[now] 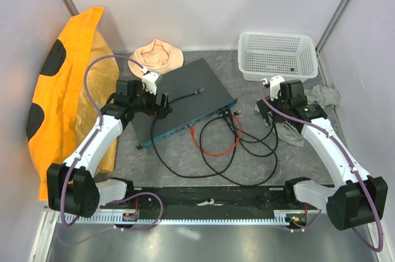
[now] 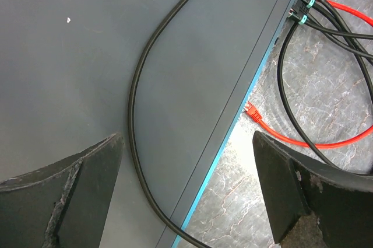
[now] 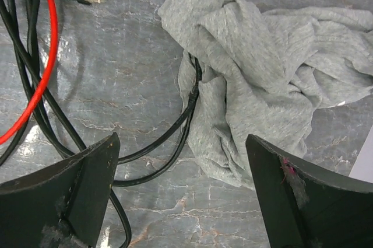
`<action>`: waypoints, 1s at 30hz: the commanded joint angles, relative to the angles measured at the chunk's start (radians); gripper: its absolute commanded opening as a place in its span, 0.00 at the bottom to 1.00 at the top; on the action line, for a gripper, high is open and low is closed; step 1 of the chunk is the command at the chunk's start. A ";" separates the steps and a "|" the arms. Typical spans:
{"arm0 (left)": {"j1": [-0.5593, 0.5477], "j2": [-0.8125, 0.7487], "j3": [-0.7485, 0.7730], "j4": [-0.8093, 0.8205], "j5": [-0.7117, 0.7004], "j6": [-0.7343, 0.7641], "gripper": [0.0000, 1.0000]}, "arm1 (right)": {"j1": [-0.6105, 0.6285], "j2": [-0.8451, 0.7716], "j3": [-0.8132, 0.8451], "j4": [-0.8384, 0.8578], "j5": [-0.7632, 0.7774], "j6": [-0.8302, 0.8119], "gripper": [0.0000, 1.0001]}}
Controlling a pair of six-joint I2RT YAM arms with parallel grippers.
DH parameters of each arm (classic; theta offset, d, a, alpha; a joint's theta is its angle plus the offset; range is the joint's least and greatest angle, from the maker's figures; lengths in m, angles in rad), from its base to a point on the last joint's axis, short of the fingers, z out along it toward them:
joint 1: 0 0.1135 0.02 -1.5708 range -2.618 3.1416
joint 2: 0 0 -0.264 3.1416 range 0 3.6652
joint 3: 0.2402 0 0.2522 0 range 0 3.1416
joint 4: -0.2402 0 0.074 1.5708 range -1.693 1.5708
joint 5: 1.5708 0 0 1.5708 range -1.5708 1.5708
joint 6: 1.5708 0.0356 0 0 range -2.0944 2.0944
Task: Pull the plug from the switch port
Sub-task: Pull the connector from the switch port.
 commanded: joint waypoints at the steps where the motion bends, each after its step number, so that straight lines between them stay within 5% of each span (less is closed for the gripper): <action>1: -0.004 -0.031 -0.006 0.024 0.031 -0.018 0.99 | -0.002 0.008 0.084 0.017 -0.039 -0.020 0.98; 22: 0.075 -0.065 0.025 0.010 -0.072 0.005 1.00 | -0.011 0.135 0.258 -0.082 -0.323 -0.094 0.98; 30: 0.081 0.227 0.296 -0.063 -0.233 -0.001 0.99 | -0.009 0.224 0.275 -0.031 -0.452 0.061 0.98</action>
